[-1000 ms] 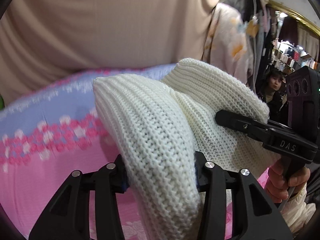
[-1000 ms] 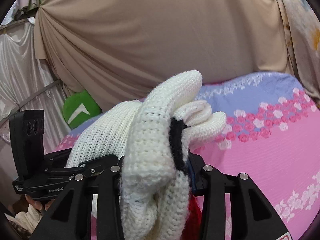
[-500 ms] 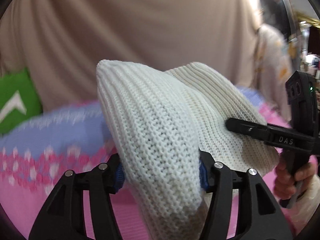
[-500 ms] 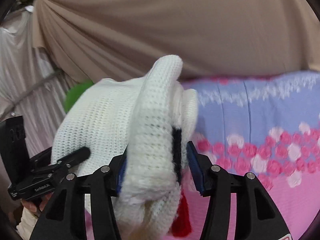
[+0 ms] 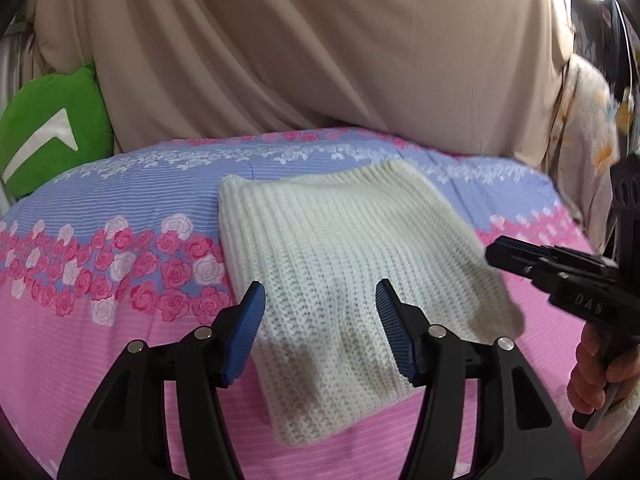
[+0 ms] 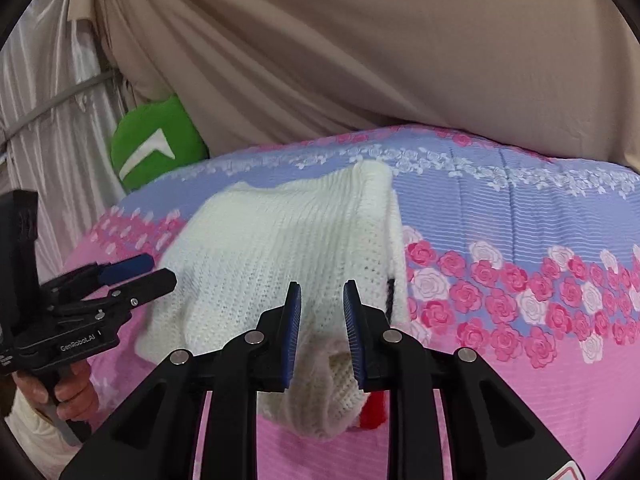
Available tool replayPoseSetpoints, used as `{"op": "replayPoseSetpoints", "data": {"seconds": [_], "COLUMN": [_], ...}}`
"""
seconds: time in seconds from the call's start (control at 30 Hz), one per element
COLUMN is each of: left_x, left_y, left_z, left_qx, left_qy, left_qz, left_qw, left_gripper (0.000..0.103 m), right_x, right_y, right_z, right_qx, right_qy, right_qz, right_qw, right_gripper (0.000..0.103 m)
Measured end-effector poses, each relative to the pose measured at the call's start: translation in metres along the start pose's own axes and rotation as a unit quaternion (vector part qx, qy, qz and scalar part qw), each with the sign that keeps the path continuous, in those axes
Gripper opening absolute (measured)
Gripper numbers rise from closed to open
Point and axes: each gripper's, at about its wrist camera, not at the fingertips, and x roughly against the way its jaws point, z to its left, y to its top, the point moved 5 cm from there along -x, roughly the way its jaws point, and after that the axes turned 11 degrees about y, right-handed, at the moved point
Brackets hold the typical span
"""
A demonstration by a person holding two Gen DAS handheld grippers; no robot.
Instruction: Fold small clothes
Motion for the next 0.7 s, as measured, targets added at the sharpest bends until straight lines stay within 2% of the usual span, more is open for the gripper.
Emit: {"op": "replayPoseSetpoints", "data": {"seconds": [0.1,0.13,0.17,0.23,0.33,0.47,0.53,0.6,0.7], "left_x": [-0.019,-0.024,-0.027,-0.027,-0.015,-0.001,0.005,0.013,0.022], "left_y": [-0.019,-0.025,-0.028,-0.030,-0.031,-0.040,-0.047,-0.055,-0.070], "left_z": [-0.001,0.001,0.002,0.001,-0.004,-0.013,-0.019,-0.023,-0.030], "left_qx": [-0.019,-0.022,-0.020,-0.022,-0.024,-0.025,-0.026,-0.022,-0.011], "left_qy": [0.047,0.052,0.052,0.059,0.076,0.105,0.120,0.135,0.143], "left_qz": [0.022,0.030,0.035,0.032,0.021,0.009,0.004,-0.003,-0.009], "left_qw": [0.9985,0.9980,0.9979,0.9975,0.9966,0.9942,0.9924,0.9906,0.9896], "left_gripper": [0.058,0.058,0.060,0.060,0.060,0.061,0.061,0.072,0.086], "right_x": [-0.024,-0.022,-0.019,-0.006,0.014,-0.005,-0.004,0.009,0.029], "right_y": [-0.017,-0.019,-0.019,-0.016,-0.017,-0.039,-0.046,-0.047,-0.059], "right_z": [-0.019,-0.024,-0.027,-0.022,-0.004,-0.013,-0.016,-0.007,0.008], "right_qx": [0.015,0.017,0.006,-0.021,0.001,0.010,-0.013,-0.007,0.017], "right_qy": [-0.059,-0.075,-0.076,-0.054,-0.041,-0.084,-0.070,-0.069,-0.094], "right_qz": [0.027,0.021,0.026,0.015,-0.004,0.034,0.034,0.019,-0.007], "right_qw": [0.998,0.997,0.997,0.998,0.999,0.996,0.997,0.997,0.995], "right_gripper": [0.014,0.019,0.024,0.022,0.022,0.022,0.023,0.023,0.027]}}
